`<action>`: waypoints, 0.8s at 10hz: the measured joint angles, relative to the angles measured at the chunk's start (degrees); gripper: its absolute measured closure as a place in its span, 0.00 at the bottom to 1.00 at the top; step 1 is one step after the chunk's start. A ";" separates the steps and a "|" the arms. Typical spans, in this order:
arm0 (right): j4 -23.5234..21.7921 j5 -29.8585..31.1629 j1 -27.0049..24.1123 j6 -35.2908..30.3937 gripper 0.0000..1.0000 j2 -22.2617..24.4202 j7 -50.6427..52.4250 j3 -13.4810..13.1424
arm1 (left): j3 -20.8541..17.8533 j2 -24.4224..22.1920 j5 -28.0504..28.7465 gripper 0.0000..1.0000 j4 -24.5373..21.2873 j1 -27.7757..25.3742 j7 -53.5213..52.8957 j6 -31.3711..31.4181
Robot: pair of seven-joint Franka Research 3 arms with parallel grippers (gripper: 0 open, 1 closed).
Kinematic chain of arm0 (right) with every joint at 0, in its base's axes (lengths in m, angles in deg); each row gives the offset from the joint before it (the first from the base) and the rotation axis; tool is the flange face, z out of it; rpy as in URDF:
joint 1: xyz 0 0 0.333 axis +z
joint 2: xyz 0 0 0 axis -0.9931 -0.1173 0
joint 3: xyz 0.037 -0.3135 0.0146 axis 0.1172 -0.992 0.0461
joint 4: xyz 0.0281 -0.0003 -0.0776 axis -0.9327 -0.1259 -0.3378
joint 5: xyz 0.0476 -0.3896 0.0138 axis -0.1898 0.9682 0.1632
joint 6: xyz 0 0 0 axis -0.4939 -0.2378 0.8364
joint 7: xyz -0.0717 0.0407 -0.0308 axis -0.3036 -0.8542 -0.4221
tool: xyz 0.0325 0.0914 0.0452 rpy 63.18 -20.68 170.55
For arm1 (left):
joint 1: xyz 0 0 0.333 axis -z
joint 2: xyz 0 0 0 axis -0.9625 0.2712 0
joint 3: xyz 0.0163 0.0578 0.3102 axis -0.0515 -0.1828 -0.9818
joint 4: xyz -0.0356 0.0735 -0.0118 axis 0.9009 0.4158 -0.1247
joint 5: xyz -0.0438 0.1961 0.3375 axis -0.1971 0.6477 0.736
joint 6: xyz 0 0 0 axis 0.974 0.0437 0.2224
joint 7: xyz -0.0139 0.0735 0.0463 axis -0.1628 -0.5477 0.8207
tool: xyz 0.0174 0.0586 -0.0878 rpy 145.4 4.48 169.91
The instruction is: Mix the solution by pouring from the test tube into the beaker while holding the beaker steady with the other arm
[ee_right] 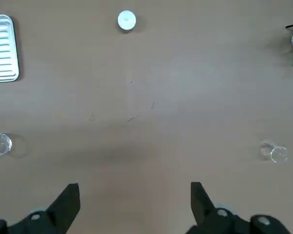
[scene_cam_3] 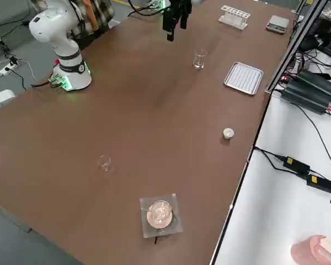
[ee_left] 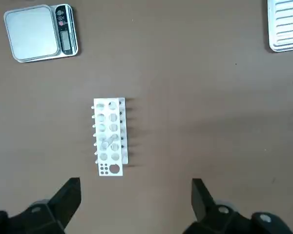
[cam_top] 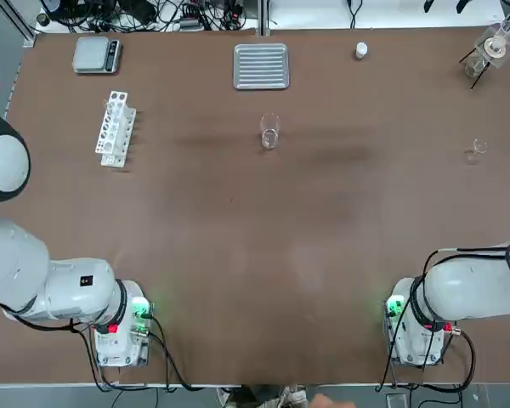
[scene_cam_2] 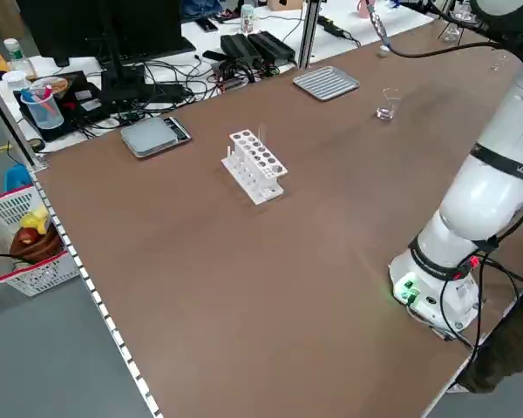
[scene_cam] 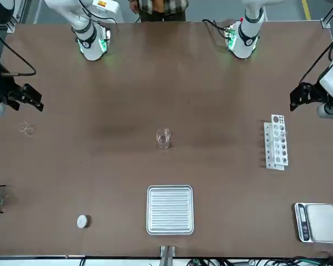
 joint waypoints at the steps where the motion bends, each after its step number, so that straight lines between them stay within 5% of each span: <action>1: 0.00 0.00 -0.04 0.04 0.00 0.00 0.00 -0.02 | 0.04 0.00 0.00 0.00 0.00 0.02 0.00 -0.01; 8: 0.00 0.00 -0.92 0.04 0.00 0.00 0.00 -0.04 | 0.04 0.00 -0.32 0.00 0.00 -0.01 0.03 -0.01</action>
